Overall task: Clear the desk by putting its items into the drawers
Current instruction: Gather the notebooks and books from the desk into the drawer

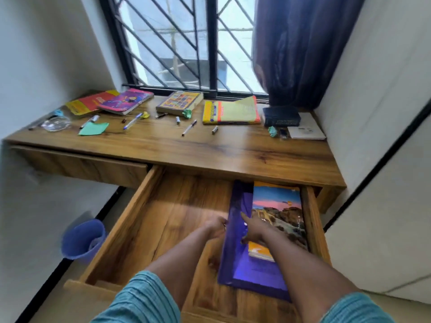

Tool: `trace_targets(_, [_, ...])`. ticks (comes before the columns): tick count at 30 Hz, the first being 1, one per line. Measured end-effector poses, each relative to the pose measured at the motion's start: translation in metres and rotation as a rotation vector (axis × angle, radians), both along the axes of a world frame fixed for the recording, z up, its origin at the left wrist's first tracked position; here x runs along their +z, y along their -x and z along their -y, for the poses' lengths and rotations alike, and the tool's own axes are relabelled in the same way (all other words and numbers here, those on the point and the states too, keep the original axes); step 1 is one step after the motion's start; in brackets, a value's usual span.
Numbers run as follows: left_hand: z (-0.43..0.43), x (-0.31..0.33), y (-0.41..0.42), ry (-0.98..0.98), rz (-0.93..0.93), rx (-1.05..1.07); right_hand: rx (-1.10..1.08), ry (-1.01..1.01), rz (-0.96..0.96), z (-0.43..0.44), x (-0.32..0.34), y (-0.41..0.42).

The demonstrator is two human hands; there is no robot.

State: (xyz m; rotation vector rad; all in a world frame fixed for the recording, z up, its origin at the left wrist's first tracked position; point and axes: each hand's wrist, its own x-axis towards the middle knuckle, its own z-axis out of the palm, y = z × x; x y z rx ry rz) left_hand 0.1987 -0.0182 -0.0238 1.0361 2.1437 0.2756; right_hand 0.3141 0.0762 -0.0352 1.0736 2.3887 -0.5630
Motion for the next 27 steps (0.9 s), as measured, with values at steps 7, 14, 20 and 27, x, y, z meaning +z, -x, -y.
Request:
trace_targets(7, [0.073,0.049,0.081,-0.120,-0.188,0.110,0.171,-0.119,-0.201,0.065,0.033,0.099])
trace_targets(14, [0.150,0.077,0.196,-0.142,-0.201,0.179,0.219,-0.115,-0.325,0.149,0.059,0.216])
trace_targets(20, [0.217,0.095,0.315,-0.141,-0.310,0.162,0.287,-0.176,-0.401,0.222,0.079,0.339])
trace_targets(27, [0.254,0.120,0.418,-0.178,-0.362,0.140,0.240,-0.190,-0.479,0.257,0.096,0.455])
